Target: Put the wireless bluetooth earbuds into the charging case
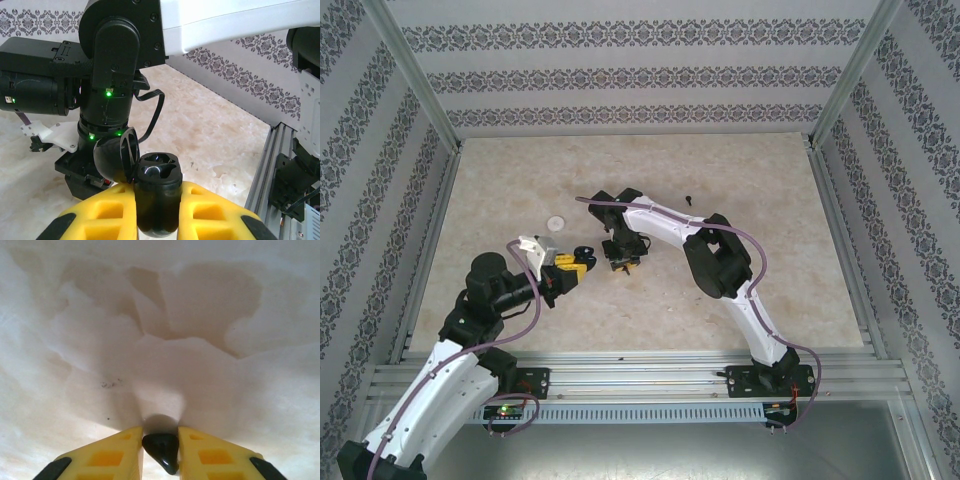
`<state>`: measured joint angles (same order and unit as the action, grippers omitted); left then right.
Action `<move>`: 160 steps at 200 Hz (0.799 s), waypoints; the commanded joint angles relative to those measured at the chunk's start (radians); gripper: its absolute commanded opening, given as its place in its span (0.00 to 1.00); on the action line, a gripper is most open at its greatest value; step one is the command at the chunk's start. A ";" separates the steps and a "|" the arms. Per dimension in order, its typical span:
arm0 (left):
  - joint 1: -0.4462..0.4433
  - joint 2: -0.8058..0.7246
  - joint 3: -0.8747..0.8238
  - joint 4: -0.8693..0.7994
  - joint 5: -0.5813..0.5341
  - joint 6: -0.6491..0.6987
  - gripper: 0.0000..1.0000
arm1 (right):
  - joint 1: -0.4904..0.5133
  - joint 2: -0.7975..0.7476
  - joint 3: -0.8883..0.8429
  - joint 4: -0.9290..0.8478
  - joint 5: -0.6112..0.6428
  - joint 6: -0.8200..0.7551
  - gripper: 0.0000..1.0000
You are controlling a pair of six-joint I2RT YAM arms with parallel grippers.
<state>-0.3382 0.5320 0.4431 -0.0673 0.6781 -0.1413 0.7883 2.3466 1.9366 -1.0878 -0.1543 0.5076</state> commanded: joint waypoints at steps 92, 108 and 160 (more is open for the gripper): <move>0.008 -0.009 -0.115 0.390 0.207 -0.091 0.00 | 0.022 -0.354 -0.240 0.206 0.119 -0.027 0.15; 0.007 0.002 -0.116 0.440 0.224 -0.122 0.00 | 0.029 -0.432 -0.278 0.249 0.119 -0.040 0.14; 0.008 0.027 -0.088 0.490 0.239 -0.146 0.00 | 0.048 -0.674 -0.419 0.399 0.117 -0.037 0.14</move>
<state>-0.3382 0.5503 0.3359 0.3237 0.8764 -0.2539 0.8211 1.7672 1.5871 -0.7845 -0.0563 0.4789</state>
